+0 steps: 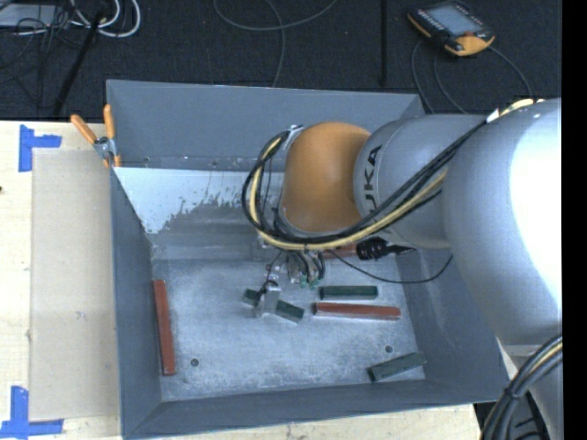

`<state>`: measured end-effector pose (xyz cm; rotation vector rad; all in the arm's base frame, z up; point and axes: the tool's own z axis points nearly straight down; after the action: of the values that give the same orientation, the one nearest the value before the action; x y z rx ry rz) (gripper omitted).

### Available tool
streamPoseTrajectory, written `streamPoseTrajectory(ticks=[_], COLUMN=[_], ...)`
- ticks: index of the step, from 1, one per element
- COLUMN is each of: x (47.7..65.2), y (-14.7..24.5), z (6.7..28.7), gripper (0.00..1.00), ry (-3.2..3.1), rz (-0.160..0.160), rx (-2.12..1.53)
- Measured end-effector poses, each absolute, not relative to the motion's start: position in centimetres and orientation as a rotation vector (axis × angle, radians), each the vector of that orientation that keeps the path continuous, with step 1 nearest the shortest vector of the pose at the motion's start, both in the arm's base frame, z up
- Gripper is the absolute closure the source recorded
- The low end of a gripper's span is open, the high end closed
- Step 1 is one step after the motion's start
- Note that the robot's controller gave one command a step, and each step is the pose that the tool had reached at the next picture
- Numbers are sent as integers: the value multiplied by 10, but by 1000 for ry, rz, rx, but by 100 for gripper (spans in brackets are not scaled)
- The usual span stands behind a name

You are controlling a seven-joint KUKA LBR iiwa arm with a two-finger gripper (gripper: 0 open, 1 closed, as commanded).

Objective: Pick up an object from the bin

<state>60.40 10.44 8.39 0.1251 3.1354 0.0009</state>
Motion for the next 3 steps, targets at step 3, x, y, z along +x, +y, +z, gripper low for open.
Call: streamPoseTrajectory(ticks=[3], x=[591], y=[44], z=[70], gripper=[100], ry=[3126], rz=[0], rx=[330])
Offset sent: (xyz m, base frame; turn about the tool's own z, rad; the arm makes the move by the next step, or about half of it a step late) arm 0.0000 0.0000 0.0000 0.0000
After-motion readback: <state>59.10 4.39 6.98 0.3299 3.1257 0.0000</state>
